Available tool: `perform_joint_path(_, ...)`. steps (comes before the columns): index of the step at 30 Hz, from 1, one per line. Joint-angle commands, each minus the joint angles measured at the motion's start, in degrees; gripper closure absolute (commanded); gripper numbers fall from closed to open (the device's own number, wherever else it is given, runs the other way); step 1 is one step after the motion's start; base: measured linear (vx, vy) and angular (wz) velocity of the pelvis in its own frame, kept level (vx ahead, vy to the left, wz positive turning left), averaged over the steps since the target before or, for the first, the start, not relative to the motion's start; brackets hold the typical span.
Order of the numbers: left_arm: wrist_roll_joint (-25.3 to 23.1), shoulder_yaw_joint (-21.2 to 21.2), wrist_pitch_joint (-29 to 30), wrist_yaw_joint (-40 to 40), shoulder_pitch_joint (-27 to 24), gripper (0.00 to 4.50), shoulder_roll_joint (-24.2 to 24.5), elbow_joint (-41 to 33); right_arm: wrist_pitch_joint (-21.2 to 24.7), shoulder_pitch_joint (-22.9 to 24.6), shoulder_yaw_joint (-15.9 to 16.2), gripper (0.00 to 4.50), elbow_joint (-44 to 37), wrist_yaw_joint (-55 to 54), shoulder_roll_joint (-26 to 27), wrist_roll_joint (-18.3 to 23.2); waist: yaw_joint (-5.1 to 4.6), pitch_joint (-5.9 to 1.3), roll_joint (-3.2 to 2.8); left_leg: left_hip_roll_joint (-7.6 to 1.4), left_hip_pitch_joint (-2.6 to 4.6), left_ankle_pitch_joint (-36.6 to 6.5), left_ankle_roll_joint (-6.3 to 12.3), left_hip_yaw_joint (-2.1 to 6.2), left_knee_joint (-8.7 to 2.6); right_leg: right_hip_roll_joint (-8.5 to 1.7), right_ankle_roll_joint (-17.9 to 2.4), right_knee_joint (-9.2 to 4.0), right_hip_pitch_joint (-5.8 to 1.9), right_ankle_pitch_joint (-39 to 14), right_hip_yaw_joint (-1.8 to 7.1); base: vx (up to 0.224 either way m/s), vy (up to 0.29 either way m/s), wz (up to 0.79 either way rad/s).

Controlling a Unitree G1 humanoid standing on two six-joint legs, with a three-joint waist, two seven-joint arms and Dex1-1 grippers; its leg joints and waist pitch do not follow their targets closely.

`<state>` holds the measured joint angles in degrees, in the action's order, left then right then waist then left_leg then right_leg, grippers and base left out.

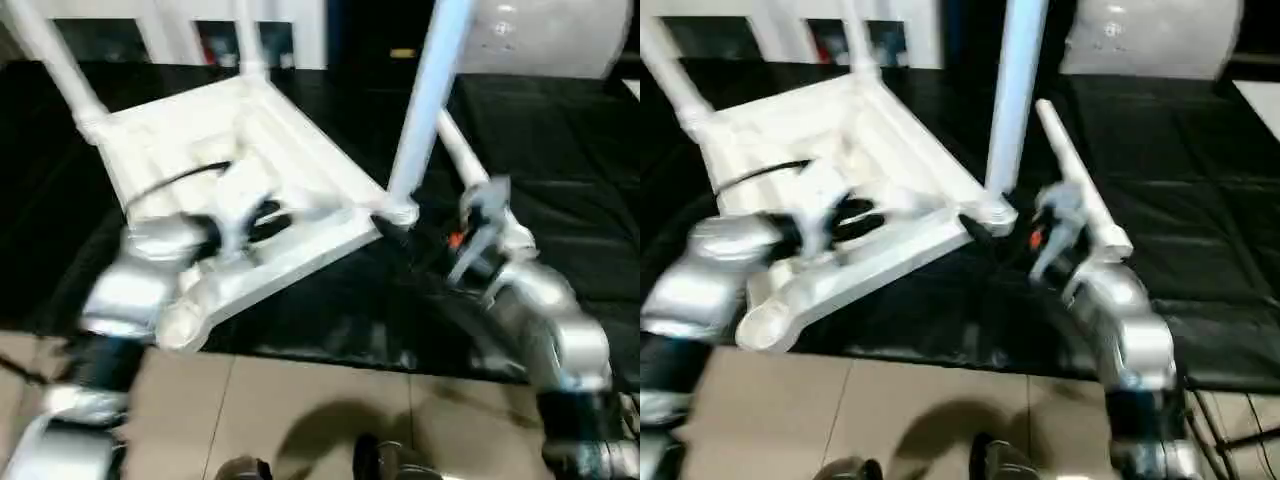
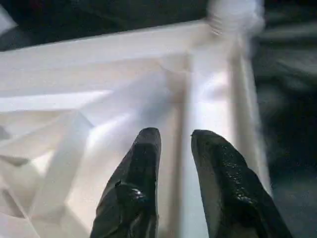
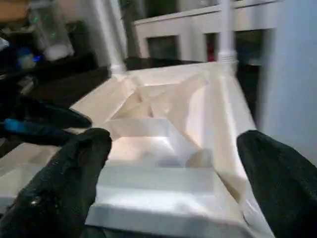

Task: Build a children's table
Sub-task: Rotate leg to tighten

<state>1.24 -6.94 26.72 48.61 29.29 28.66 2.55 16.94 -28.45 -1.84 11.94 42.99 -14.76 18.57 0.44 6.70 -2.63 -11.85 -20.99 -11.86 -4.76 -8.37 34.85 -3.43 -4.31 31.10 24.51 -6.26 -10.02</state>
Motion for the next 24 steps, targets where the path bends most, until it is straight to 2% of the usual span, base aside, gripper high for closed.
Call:
perform_joint_path(1,0.9,0.1,2.6,2.6,-1.1,3.21,2.8,-3.8,-2.2,-4.0,0.8,0.00,6.2,2.3,-1.2,-1.4,0.19,-5.38,0.39,-0.81,0.43,-4.6,7.70,-0.08,-3.34,-4.53,-1.0,-3.88,-4.69,-25.1,3.30,0.000,0.000,0.00)
perform_joint_path(3,1.2,-0.1,3.3,3.3,-1.6,3.21,4.3,-4.9,-3.5,-7.4,0.9,0.00,11.2,3.1,-1.7,-1.8,0.13,-5.35,0.35,-0.86,0.18,-4.0,7.85,0.01,-3.34,-4.49,-1.5,-3.64,-4.88,-24.2,3.31,0.000,0.000,0.00)
perform_joint_path(4,1.2,-0.2,3.4,3.4,-1.7,3.21,4.6,-5.1,-3.9,-8.4,0.8,0.00,12.7,3.3,-1.7,-1.8,0.17,-5.42,0.23,-0.80,0.26,-3.7,7.95,-0.01,-3.25,-4.48,-2.4,-3.39,-4.86,-23.4,3.40,0.000,0.000,0.00)
perform_joint_path(6,1.4,-0.1,3.7,3.5,-1.8,3.21,5.0,-5.4,-5.0,-10.2,0.5,0.00,15.8,3.0,-1.7,-2.3,0.37,-5.38,0.25,-0.92,0.42,-3.6,8.08,-0.10,-3.27,-4.60,-2.7,-3.42,-4.74,-23.4,3.49,0.000,0.000,0.00)
perform_joint_path(8,0.8,0.1,3.9,3.6,-2.0,3.21,6.0,-5.6,-9.8,-16.1,-2.6,0.00,25.7,-2.5,-0.9,-3.5,0.36,-5.53,0.32,-1.03,0.19,-2.9,7.89,0.07,-3.27,-4.74,-3.5,-3.09,-4.88,-22.6,3.45,0.000,0.000,0.00)
perform_joint_path(10,0.6,0.2,4.0,3.6,-2.0,3.21,6.3,-5.8,-10.8,-17.3,-3.9,0.00,27.6,-4.0,-0.5,-3.0,0.32,-5.39,0.32,-0.86,0.32,-3.6,7.41,-0.08,-3.24,-4.72,-3.6,-3.24,-4.93,-23.3,3.57,0.000,0.000,0.00)
perform_joint_path(11,0.3,0.2,4.5,3.6,-2.1,3.21,7.1,-6.1,-12.9,-18.3,-5.5,0.00,29.6,-5.1,0.1,-2.0,0.44,-5.45,0.33,-0.92,0.44,-3.7,7.50,-0.14,-3.24,-4.77,-3.7,-3.22,-4.82,-23.2,3.62,0.000,0.000,0.00)
perform_joint_path(12,0.3,0.2,4.5,3.6,-2.1,3.21,7.1,-6.1,-12.9,-18.3,-5.5,0.00,29.6,-5.1,0.1,-2.0,0.39,-5.43,0.38,-0.94,0.33,-3.7,7.55,-0.13,-3.24,-4.76,-3.8,-3.07,-4.85,-23.1,3.63,0.000,0.000,0.00)
perform_joint_path(14,0.3,0.1,4.9,3.9,-2.4,3.21,8.4,-6.7,-14.6,-17.7,-4.7,0.00,29.8,-5.4,0.6,-2.9,0.52,-5.58,0.31,-1.01,0.18,-2.4,8.07,-0.03,-3.24,-4.68,-4.3,-2.66,-5.00,-21.2,3.64,0.000,0.000,0.00)
perform_joint_path(15,0.2,0.1,5.0,4.1,-2.5,3.21,9.1,-6.8,-14.4,-16.6,-4.2,0.00,28.4,-4.5,1.1,-2.7,0.60,-5.65,0.31,-1.08,0.13,-1.6,8.42,0.01,-3.19,-4.63,-4.8,-2.38,-4.99,-19.9,3.69,0.000,0.000,0.00)
perform_joint_path(16,-0.6,-0.4,3.5,5.0,-3.0,3.21,11.1,-6.7,-13.6,-13.6,-3.4,0.00,24.7,-3.8,2.1,-2.2,0.72,-5.67,0.24,-1.18,0.13,-0.8,8.82,0.04,-3.17,-4.66,-5.1,-2.28,-4.96,-18.8,3.78,0.000,0.000,0.00)
perform_joint_path(18,-0.9,-0.6,2.9,5.4,-3.1,3.21,11.8,-6.6,-13.4,-12.5,-3.2,0.00,23.5,-3.7,2.4,-2.1,0.72,-5.68,0.24,-1.17,0.16,-0.6,9.13,0.02,-3.21,-4.64,-5.1,-2.18,-4.95,-18.4,3.80,0.000,0.000,0.00)
perform_joint_path(20,-1.5,-1.4,1.1,7.8,-3.5,3.21,14.3,-5.4,-13.3,-8.9,-1.7,0.00,19.8,-3.3,3.2,-2.4,0.85,-5.61,-0.30,-1.11,0.15,-0.7,8.98,0.09,-3.22,-4.61,-5.1,-2.25,-4.89,-18.6,3.77,0.000,0.000,0.00)
perform_joint_path(21,-1.6,-1.5,0.9,8.3,-3.5,3.03,14.7,-5.1,-13.0,-8.4,-1.4,0.00,19.2,-3.2,3.4,-2.3,0.83,-5.60,-0.07,-1.07,0.25,-1.4,8.66,-0.03,-3.27,-4.55,-4.7,-2.48,-4.86,-19.4,3.79,0.000,0.000,0.00)
perform_joint_path(22,-1.9,-2.2,-0.6,10.3,-3.2,3.03,16.4,-3.6,-11.6,-5.5,-0.2,0.00,16.2,-2.5,3.8,-2.1,0.97,-5.38,-0.68,-1.03,0.31,-2.4,8.15,0.06,-3.37,-4.59,-4.5,-2.71,-4.87,-20.7,3.69,0.000,0.000,0.00)
perform_joint_path(23,-2.0,-2.4,-0.8,10.6,-3.2,2.94,16.7,-3.4,-11.2,-5.2,0.0,0.00,15.4,-2.3,3.8,-2.1,0.96,-5.26,-0.50,-0.98,0.46,-3.1,7.92,0.01,-3.41,-4.39,-3.9,-3.07,-4.71,-21.6,3.66,0.000,0.000,0.00)
perform_joint_path(24,-2.5,-3.4,-2.8,12.4,-2.6,2.94,18.4,-1.8,-10.2,-2.5,1.8,0.00,12.3,-1.3,3.5,-2.3,1.00,-5.22,-0.27,-0.91,0.43,-4.0,7.46,0.08,-3.57,-4.35,-3.3,-3.15,-4.86,-22.4,3.63,0.000,0.000,0.00)
